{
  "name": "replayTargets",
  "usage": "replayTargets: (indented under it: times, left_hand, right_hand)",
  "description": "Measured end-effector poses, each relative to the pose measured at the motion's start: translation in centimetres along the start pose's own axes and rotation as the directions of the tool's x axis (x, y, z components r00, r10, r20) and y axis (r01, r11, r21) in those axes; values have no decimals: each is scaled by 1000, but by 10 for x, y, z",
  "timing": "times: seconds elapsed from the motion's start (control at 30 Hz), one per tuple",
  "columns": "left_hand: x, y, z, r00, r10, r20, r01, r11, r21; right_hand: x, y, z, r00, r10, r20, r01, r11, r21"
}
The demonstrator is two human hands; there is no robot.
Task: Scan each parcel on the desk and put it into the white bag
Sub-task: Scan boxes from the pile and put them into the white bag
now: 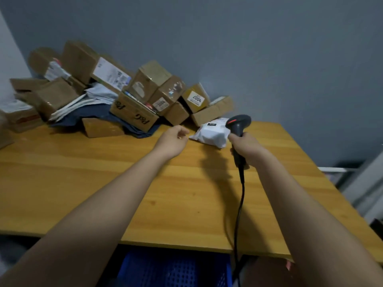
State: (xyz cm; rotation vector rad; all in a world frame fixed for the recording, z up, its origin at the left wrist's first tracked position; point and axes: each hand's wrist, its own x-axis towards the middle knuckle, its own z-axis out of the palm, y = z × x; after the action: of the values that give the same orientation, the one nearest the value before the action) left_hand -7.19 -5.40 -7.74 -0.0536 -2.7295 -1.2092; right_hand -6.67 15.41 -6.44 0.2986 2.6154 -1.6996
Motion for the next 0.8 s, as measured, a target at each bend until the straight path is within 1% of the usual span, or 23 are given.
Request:
replayTargets:
  times: [0.03, 0.1, 0.17, 0.23, 0.33, 0.4, 0.47, 0.57, 0.67, 0.8]
  left_hand:
    - [7, 2, 11, 1000, -1, 21, 1, 1000, 14]
    - [20, 6, 31, 999, -4, 51, 2, 999, 43]
    - [36, 11, 49, 998, -10, 69, 5, 997, 72]
    - [51, 16, 68, 997, -38, 73, 30, 993, 111]
    - [69, 21, 95, 998, -51, 38, 43, 981, 190]
    - [81, 24, 110, 999, -46, -11, 48, 972, 232]
    - [93, 26, 123, 996, -82, -47, 91, 962, 259]
    - [105, 32, 142, 982, -163, -90, 181, 953, 241]
    - [109, 31, 151, 972, -191, -139, 221, 944, 245]
    - [107, 26, 149, 974, -201, -103, 221, 939, 264]
  right_hand:
    - [3, 5, -9, 999, 21, -33, -20, 999, 30]
    - [12, 14, -24, 989, 33, -145, -27, 999, 46]
    - [21, 24, -34, 964, -9, -267, 7, 1000, -7]
    - [30, 31, -38, 944, -68, -324, 35, 994, -106]
    - [43, 41, -34, 945, -119, -306, 65, 981, -180]
    - [50, 46, -31, 946, -132, -297, 80, 980, -180]
    - [57, 52, -30, 940, -139, -311, 89, 981, -172]
    - [64, 59, -33, 936, -148, -320, 93, 979, -179]
    - [64, 67, -34, 935, -147, -324, 102, 983, -151]
    - [60, 72, -34, 934, -157, -319, 121, 984, -130]
